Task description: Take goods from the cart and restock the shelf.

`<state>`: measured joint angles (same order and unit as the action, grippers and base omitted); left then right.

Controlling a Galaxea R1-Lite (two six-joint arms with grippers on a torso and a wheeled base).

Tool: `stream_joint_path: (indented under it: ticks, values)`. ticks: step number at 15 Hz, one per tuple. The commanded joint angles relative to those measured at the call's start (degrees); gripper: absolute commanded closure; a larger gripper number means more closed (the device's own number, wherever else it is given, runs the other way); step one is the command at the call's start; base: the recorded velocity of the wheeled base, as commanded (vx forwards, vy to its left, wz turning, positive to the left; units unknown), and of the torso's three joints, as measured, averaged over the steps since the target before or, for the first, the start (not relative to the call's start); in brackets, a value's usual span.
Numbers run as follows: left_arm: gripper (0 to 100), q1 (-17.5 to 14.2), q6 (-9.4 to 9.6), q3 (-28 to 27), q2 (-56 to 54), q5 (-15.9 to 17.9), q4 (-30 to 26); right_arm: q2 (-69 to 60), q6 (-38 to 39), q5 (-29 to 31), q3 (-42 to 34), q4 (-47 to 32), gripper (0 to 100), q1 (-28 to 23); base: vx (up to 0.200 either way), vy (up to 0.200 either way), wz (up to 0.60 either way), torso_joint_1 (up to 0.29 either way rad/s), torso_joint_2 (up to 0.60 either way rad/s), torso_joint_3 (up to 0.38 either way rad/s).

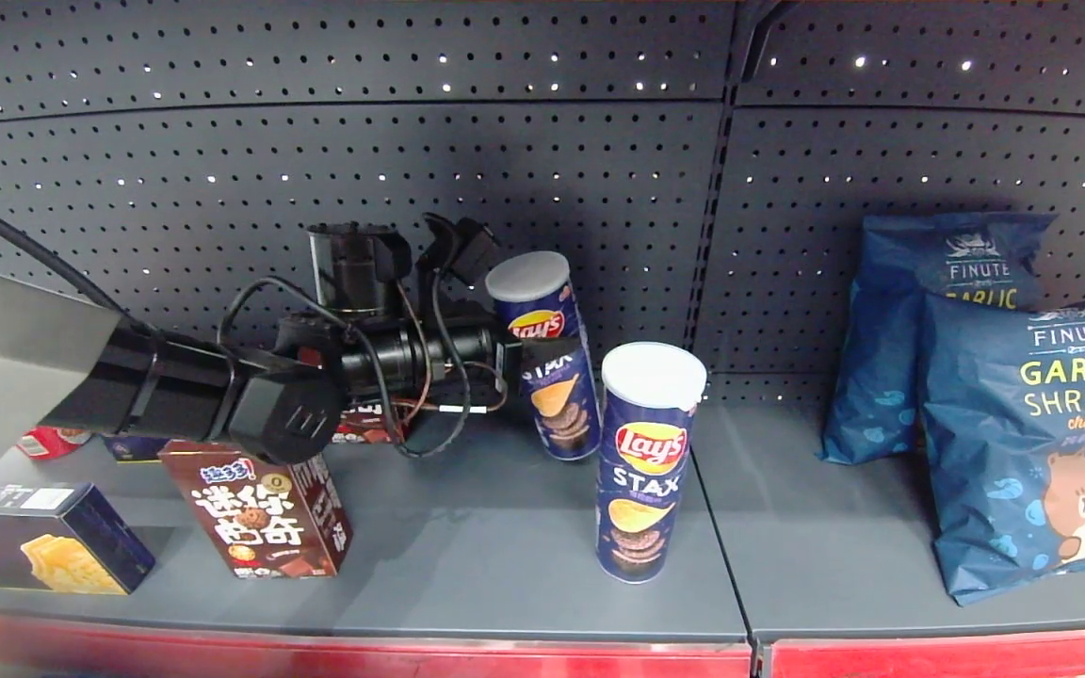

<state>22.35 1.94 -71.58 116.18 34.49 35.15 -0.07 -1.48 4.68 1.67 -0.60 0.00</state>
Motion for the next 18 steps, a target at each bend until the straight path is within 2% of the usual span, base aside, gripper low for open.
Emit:
stream_joint_path:
  ticks: [1,2,3,5,12,18]
  values:
    - [100,0.07,0.17,-3.74,0.02,0.05,-2.01,0.07,-0.02,-0.02,0.00,-0.02,0,0.00,0.000,0.000,0.00,0.000,0.00,0.000]
    - [100,0.33,0.26,-5.67,0.37,0.05,-4.38,0.07,-0.02,-0.02,0.00,-0.02,0,0.00,0.000,0.000,0.00,0.000,0.00,0.000]
    - [100,0.59,1.31,-7.52,0.81,0.05,-7.37,0.07,-0.11,-0.02,0.00,-0.02,0,0.00,0.000,0.000,0.00,0.000,0.00,0.000]
    - [100,0.86,2.10,-8.49,1.51,0.05,-9.66,0.07,-0.99,-0.11,0.00,-0.02,0,0.00,0.000,0.000,0.00,0.000,0.00,0.000]
    - [100,2.09,2.19,-9.98,3.79,0.05,-9.92,0.07,-2.30,-0.11,0.00,0.07,0,0.00,0.000,0.000,0.00,0.000,0.00,0.000]
    - [100,2.35,2.63,-11.91,5.46,-0.03,-12.47,0.07,-2.39,-0.11,0.00,0.07,0,0.00,0.000,0.000,0.00,0.000,0.00,0.000]
